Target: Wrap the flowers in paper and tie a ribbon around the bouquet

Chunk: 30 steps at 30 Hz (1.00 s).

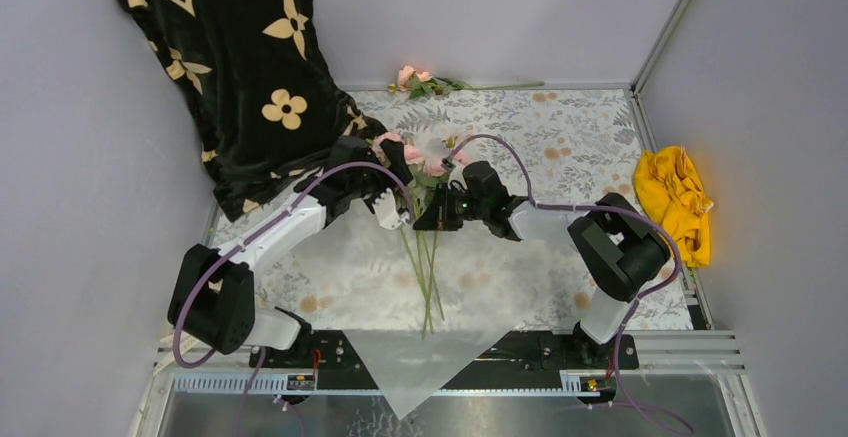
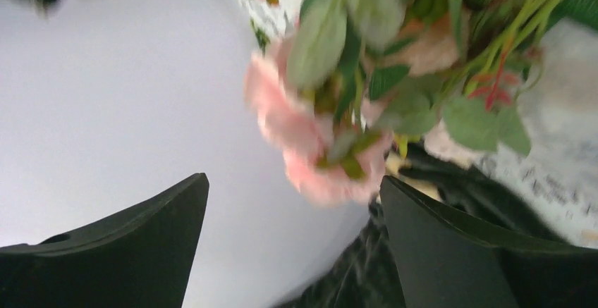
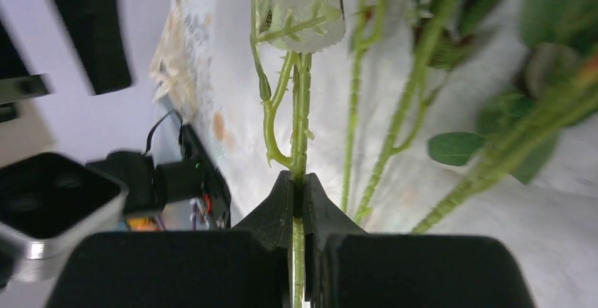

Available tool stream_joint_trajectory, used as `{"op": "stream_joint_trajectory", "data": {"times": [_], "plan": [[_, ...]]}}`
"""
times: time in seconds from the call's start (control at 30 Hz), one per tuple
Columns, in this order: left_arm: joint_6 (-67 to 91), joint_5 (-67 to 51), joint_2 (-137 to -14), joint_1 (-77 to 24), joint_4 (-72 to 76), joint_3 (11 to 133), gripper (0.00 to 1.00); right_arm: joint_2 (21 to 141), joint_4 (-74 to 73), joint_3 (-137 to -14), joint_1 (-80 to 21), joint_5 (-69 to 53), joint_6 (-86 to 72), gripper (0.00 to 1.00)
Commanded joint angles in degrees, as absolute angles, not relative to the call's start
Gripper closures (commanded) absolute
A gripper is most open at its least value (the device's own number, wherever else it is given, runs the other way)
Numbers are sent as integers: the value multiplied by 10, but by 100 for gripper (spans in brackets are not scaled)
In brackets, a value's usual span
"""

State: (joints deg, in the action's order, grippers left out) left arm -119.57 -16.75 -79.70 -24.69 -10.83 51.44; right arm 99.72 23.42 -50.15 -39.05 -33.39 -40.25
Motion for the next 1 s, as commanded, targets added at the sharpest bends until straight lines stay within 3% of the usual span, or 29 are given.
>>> {"op": "stream_joint_trajectory", "data": {"times": [0.0,0.17,0.2,0.33,0.53,0.73,0.97], "plan": [[-1240,-43,-774,-250,-120,558,1,971,309,-470,-392,-214,-480,100],[-1240,64,-774,-250,-333,667,1,992,293,-488,-409,-158,-472,100],[-867,82,-783,-249,-360,691,1,998,283,-493,-410,-154,-473,100],[-561,124,-838,-231,-482,803,1,976,254,-489,-410,-118,-469,69],[-229,55,-934,-187,-618,917,1,902,92,-570,-410,-73,-346,32],[-100,-35,-1067,-157,-516,1037,11,853,39,-614,-396,18,-260,24],[-16,-128,-1265,-146,-326,1221,16,943,74,-730,-303,-77,-271,25]]}}
